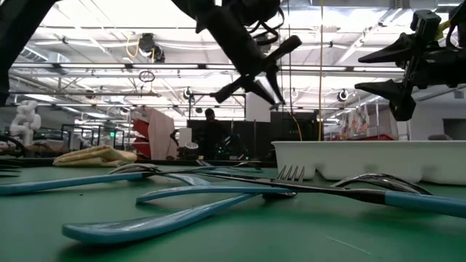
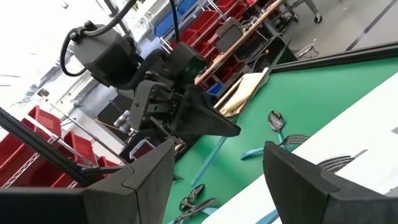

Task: Sort silverware
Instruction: Put the blue table knife into the white cutlery tray

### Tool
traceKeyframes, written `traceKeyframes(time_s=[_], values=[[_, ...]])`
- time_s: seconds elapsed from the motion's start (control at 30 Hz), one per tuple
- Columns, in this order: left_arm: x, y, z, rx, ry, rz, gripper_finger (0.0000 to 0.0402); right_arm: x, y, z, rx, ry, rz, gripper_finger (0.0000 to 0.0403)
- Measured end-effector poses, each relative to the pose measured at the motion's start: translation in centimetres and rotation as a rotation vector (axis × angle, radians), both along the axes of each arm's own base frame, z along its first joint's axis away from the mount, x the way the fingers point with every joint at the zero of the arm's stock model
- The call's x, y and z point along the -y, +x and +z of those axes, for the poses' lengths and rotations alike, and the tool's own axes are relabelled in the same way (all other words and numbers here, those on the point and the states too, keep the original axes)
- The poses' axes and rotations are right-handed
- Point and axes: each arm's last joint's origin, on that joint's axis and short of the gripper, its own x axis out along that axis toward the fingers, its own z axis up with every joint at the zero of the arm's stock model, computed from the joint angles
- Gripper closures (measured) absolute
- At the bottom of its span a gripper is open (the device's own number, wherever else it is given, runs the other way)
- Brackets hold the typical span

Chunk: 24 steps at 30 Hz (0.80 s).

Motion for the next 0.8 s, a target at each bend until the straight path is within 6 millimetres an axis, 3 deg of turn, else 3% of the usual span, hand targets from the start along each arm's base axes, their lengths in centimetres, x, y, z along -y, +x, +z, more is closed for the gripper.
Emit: traceKeyframes(time_s=[0.37,0.6,0.8], values=[[0.1,2.8,-2.8,0.039,-0.063,-0.034,0.0375,0.0,0.0,0.0,0.003,0.013,-0.001,0.0172],[0.7,5.7,-3.6,0.049,-0.060,-0.120,0.0375,0.0,0.0,0.0,0.004,0.013,-0.001,0.0172],[1.0,7.1,-5.0,-0.030,-0.071,-0.153,0.0375,0.0,0.0,0.0,0.007,0.014,-0.001,0.0172]])
